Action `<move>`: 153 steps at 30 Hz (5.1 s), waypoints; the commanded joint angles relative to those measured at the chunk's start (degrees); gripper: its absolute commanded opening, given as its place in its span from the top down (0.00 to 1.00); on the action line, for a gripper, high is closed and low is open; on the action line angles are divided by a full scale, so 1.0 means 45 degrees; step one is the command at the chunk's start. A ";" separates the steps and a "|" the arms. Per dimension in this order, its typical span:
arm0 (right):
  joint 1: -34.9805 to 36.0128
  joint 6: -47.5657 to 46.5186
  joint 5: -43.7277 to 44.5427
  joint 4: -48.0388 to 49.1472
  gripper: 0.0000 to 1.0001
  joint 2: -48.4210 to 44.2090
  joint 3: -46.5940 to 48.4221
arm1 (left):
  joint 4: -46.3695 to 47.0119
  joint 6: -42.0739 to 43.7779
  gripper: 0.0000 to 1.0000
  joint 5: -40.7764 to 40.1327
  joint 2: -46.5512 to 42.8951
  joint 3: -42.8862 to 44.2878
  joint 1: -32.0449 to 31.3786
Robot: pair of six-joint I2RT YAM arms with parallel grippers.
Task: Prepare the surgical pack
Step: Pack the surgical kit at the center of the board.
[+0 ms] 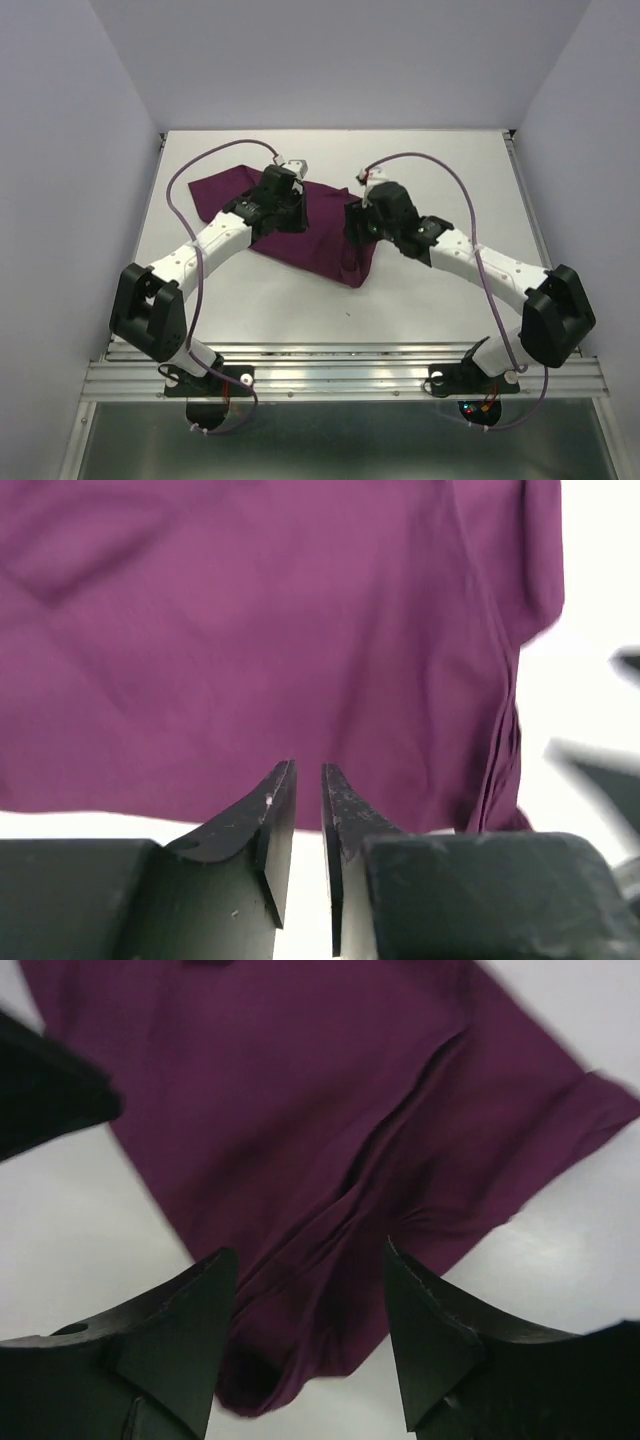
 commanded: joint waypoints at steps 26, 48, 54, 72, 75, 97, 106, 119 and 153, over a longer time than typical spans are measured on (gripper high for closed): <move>0.4434 0.2342 0.3968 -0.0419 0.55 -0.1055 -0.2657 | 0.1368 -0.0791 0.84 0.1876 0.0325 -0.2016 0.0024; 0.3732 0.1758 0.6081 0.1455 0.99 -0.1445 -0.4062 | 0.0938 -0.0108 0.87 0.2462 0.1613 -0.1977 0.0024; 0.3301 0.1932 0.6061 0.1984 0.89 -0.1602 -0.5039 | 0.0958 0.0009 0.87 0.2268 0.1477 -0.2016 0.0024; 0.2676 0.3300 0.6178 0.2414 0.73 -0.0371 -0.5372 | 0.0938 0.0381 0.87 0.1681 0.0891 -0.1997 0.0024; 0.2676 0.3378 0.6061 0.2336 0.66 -0.0624 -0.5431 | 0.0802 0.0459 0.87 0.1545 0.0755 -0.1822 0.0024; 0.2676 0.3436 0.3289 0.0266 0.19 -0.3594 -0.4356 | -0.0447 -0.0399 0.50 -0.0604 -0.0768 -0.0394 0.1468; 0.2676 0.4823 0.2470 0.0303 0.34 -0.4122 -0.5605 | 0.0039 -0.1571 0.43 0.0040 -0.1453 -0.2503 0.3948; 0.2676 0.3869 0.3832 0.2296 0.97 -0.2209 -0.4787 | 0.0235 -0.2256 0.43 0.0002 -0.0437 -0.2721 0.5707; 0.0391 0.2891 0.1374 0.0656 0.69 -0.1582 -0.2266 | -0.0468 -0.1865 0.42 -0.1131 0.2804 -0.0474 0.6489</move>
